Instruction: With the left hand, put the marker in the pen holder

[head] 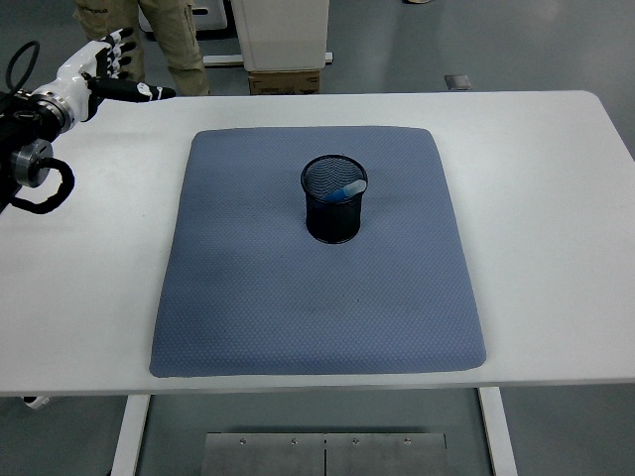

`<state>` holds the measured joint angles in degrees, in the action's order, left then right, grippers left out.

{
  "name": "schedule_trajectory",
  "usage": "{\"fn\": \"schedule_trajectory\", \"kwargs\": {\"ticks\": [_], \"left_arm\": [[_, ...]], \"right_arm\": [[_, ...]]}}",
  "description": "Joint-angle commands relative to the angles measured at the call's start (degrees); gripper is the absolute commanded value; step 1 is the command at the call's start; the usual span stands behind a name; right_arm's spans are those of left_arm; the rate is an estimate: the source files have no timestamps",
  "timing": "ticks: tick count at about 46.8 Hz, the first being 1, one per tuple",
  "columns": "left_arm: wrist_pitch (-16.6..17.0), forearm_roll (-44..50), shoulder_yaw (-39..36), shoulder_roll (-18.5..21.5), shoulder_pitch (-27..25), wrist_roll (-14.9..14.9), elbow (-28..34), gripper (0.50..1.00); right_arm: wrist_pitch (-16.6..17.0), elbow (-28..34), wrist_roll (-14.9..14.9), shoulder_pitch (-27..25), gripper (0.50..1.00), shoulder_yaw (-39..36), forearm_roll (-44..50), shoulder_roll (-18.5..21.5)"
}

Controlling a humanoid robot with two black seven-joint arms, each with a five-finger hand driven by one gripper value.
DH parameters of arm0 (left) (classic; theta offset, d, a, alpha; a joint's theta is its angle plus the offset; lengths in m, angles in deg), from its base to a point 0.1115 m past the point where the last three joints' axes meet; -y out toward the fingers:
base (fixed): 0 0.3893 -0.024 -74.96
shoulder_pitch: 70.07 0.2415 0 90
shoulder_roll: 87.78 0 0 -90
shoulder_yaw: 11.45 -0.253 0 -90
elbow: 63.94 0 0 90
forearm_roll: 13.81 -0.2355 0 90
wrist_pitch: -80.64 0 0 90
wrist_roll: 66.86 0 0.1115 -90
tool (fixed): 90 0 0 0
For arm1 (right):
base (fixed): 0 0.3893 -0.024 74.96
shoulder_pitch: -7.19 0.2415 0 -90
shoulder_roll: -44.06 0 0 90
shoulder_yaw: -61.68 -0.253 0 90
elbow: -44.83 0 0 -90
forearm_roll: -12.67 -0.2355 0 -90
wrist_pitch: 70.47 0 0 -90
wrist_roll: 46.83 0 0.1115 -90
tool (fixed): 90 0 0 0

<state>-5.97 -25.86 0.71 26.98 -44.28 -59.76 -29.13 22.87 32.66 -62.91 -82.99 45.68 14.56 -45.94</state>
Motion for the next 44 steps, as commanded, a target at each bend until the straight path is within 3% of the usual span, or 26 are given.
{"fn": "schedule_trajectory", "kwargs": {"ticks": [1,6,14,22,35,44], "left_arm": [[-0.04,0.1,4.43,-0.24,3.73,0.11,-0.1,1.0],[-1.0,2.64,10.59,-0.06,7.86,1.42,-0.1,1.0],[-7.6,9.06,14.64,0.64,12.35,2.65,-0.18,1.0],[-7.87,9.59,14.73,0.56,15.16,4.85,-0.1,1.0],[-8.04,9.33,14.9,0.56,14.55,8.8,-0.1,1.0],[-8.13,8.71,14.82,0.29,14.64,13.81,-0.1,1.0]], "right_arm": [[0.0,-0.05,0.0,0.01,1.0,0.0,-0.05,0.0],[0.0,-0.05,0.08,0.01,1.0,0.0,-0.05,0.0],[0.0,-0.05,0.0,0.01,1.0,0.0,-0.05,0.0],[-0.09,-0.05,0.09,0.01,1.0,0.27,0.3,0.0],[0.09,-0.67,2.02,-1.57,1.0,0.09,0.04,0.0],[0.09,-0.31,2.02,-1.57,1.0,-0.35,-0.13,0.0]]}}
